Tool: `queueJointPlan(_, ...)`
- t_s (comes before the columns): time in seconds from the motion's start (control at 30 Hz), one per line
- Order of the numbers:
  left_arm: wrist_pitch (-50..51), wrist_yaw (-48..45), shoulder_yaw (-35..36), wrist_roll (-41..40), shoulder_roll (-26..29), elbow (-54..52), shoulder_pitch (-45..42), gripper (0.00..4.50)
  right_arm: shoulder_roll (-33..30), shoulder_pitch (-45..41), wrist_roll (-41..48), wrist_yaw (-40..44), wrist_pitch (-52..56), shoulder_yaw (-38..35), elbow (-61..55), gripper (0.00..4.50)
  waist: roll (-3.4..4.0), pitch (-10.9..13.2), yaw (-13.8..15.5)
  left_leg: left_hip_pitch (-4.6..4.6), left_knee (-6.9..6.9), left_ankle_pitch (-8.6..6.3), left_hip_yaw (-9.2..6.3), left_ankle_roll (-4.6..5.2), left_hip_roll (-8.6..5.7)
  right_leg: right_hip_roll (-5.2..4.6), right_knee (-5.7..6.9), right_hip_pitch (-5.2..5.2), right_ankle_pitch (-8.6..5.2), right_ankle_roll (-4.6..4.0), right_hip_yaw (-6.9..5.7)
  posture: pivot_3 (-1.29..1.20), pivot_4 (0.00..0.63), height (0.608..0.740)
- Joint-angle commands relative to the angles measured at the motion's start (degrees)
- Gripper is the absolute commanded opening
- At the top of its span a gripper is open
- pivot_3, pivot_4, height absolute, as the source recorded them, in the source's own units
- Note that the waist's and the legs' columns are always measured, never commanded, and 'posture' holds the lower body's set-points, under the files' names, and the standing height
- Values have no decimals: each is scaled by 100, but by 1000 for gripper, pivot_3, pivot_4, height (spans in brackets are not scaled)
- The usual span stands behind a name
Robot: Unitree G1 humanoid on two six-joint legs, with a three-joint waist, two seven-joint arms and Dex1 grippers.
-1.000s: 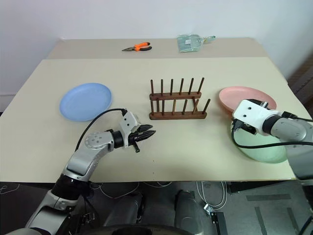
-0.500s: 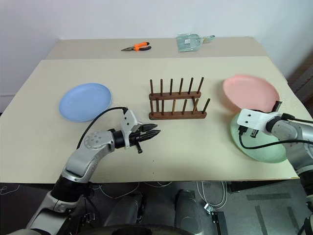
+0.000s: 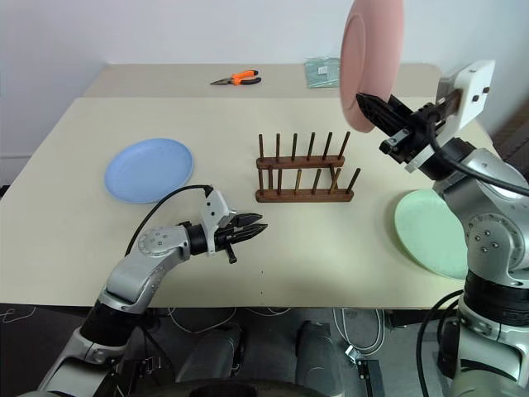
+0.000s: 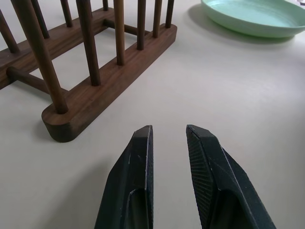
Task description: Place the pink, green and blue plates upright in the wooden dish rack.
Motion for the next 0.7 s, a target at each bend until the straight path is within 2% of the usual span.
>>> queueJointPlan(0.03, -73, -82, 73, -224, -40, -254, 2, 1103, 46, 72, 264, -218, 231, -106, -185, 10, 2, 0, -18, 0, -1, 0, 2, 0, 0, 0, 1, -2, 0, 0, 0, 0, 150, 740)
queueJointPlan(0.27, 41, -198, 213, -734, -60, -596, 81, 1103, 184, 258, 302, -374, 557, 85, 86, 10, 7, 0, -32, 2, -5, -1, 14, 2, 6, 4, 6, -10, 1, 1, 3, 0, 150, 740)
queueJointPlan(0.3, 45, -179, 215, -745, -59, -596, 77, 1103, 198, 250, 324, -353, 573, 73, 153, 777, 6, 0, -29, 2, -3, -1, 15, 2, 5, 4, 6, -10, 0, 2, 4, 0, 150, 740)
queueJointPlan(0.33, 46, -165, 214, -749, -55, -593, 74, 1103, 205, 244, 344, -332, 579, 65, 189, 1051, 6, 0, -29, 3, -3, -1, 15, 2, 5, 4, 6, -9, 0, 3, 4, 0, 150, 740)
queueJointPlan(0.53, 36, -135, 202, -739, -2, -599, 92, 1103, 22, 245, -211, -294, 73, -7, 187, 4132, 6, 0, -26, 2, -4, -1, 15, 2, 4, 4, 5, -9, -3, 7, 4, 0, 150, 740)
queueJointPlan(0.7, 7, -147, 168, -720, 20, -544, 63, 1103, -368, 484, -240, -173, -80, -869, 379, 4132, 6, 1, -6, -1, -3, -1, 15, 2, 2, 3, 2, -8, -4, 9, 4, 0, 150, 740)
